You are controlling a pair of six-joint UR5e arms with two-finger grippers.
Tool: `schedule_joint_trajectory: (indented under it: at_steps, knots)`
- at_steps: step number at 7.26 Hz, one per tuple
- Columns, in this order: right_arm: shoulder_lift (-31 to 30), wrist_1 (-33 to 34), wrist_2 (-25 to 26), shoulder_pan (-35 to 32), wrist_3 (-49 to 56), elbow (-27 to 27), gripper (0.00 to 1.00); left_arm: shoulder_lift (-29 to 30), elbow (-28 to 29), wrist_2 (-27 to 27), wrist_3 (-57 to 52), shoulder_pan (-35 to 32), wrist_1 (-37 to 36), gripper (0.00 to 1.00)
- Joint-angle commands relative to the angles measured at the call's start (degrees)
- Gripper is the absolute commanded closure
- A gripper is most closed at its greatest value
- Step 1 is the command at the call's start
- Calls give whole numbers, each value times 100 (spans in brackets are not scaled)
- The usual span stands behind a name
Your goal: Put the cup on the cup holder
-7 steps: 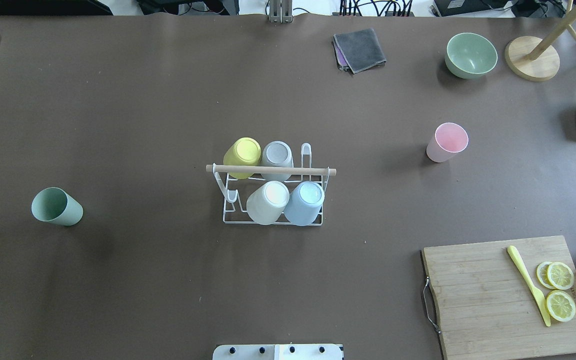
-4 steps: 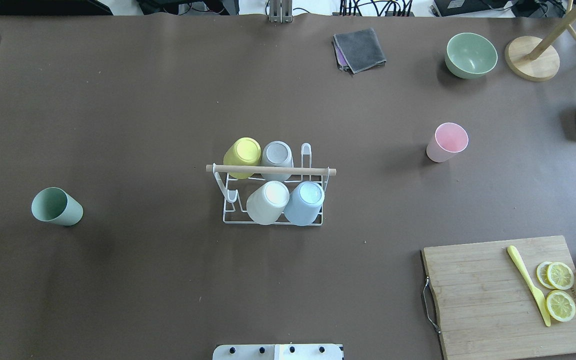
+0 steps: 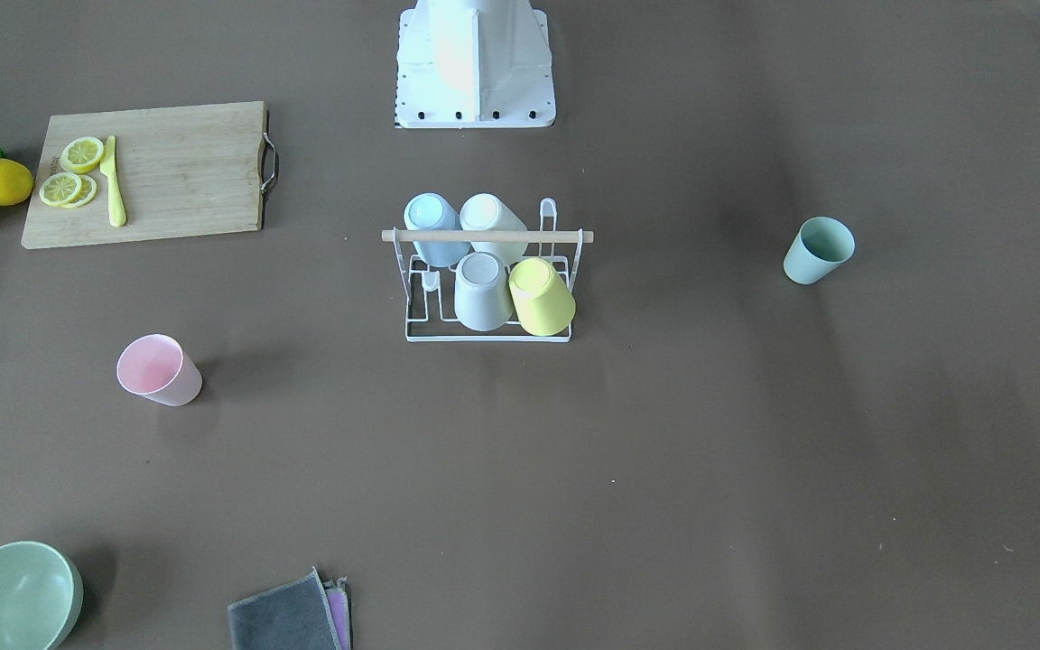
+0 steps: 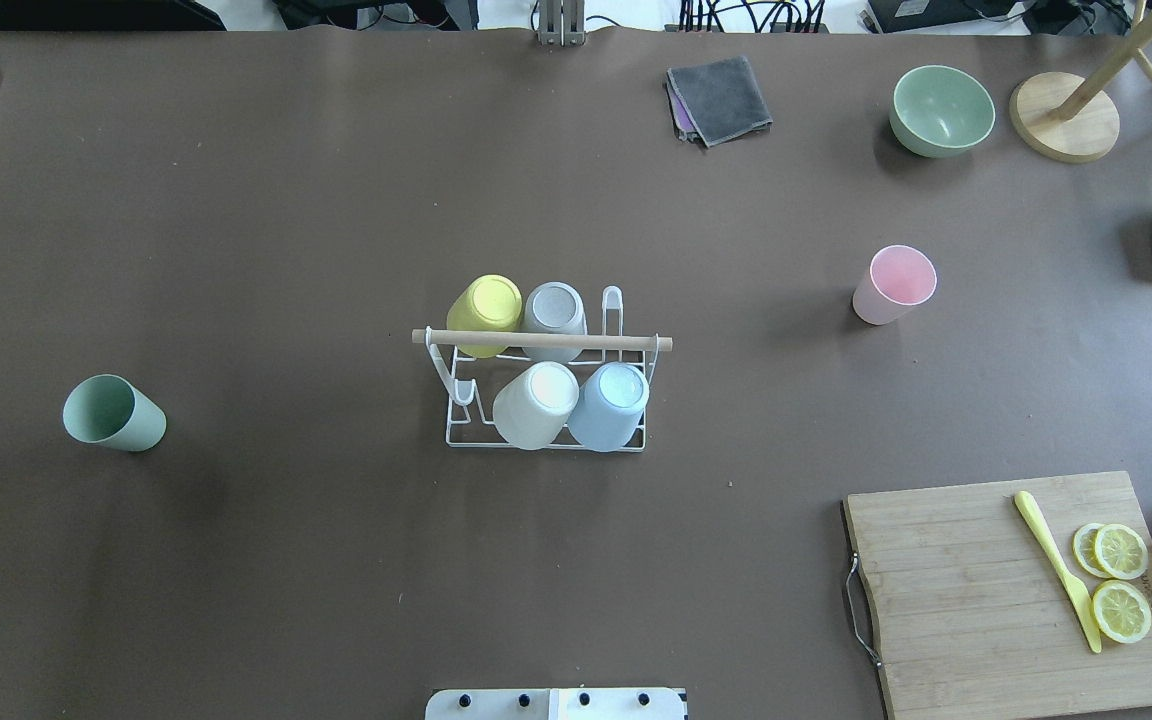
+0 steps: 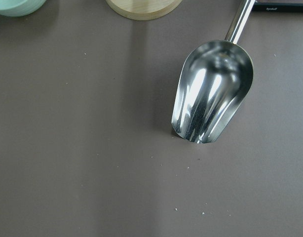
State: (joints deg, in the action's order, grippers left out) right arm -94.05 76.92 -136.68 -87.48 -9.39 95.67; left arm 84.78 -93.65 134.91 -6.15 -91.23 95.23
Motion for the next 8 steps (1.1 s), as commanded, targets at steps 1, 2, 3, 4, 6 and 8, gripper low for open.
schedule_joint_trajectory:
  at_steps: [1, 2, 3, 4, 6, 8]
  knots:
    - [1, -2, 1, 11, -2, 22, 0, 4, -4, -9, 0, 0, -66, 2]
    - [18, -2, 10, 20, -2, 22, 0, 4, -4, -9, -9, 0, -66, 2]
    - [140, 16, 53, 116, -19, 22, 0, -5, -4, -9, -9, 0, -66, 2]
    - [272, 24, 80, 273, -45, 22, 0, -14, 5, 0, -9, -9, -66, 2]
    - [544, 33, 333, 633, -72, 22, 0, -5, 31, -9, -17, 0, -66, 2]
    - [895, 451, 633, 863, -72, 22, 0, -14, 93, -9, -17, 0, -75, 2]
